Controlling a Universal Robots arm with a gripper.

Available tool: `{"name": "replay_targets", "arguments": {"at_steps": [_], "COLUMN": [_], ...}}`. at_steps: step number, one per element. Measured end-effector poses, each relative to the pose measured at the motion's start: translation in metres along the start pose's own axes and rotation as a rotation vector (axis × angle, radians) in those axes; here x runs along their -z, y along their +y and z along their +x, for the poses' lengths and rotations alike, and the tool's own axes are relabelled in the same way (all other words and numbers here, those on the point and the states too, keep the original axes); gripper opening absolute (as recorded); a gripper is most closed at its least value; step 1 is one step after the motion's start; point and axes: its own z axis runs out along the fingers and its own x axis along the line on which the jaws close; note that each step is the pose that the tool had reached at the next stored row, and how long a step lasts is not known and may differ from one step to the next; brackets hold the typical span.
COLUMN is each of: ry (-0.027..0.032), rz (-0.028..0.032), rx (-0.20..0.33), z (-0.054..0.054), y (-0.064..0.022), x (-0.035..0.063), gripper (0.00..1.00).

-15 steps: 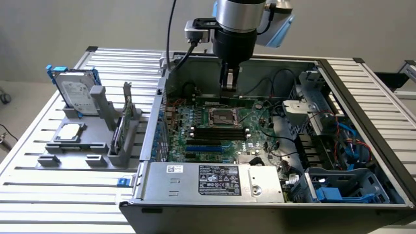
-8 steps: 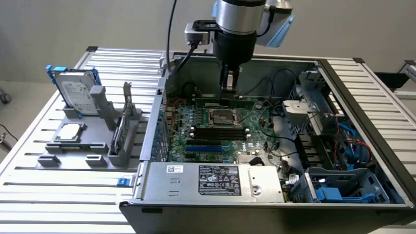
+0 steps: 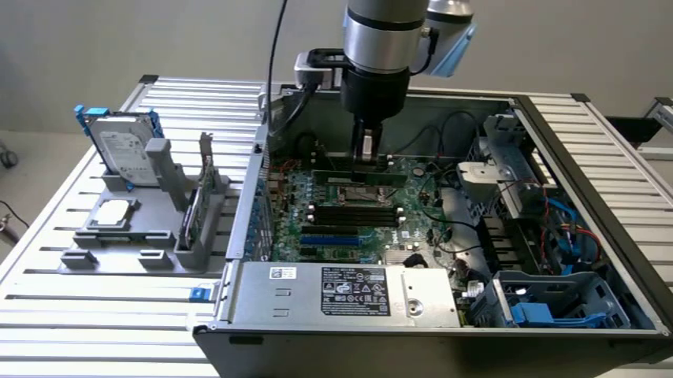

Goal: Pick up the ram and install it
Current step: 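Insert the ram into the slot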

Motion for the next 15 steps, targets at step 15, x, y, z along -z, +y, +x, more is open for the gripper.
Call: {"name": "replay_targets", "arguments": {"at_steps": [15], "ry": [-0.0004], "rz": [0.0004], "rx": [0.028], "z": [0.002], "y": [0.0016], "x": [-0.0274], "gripper": [0.14]}}
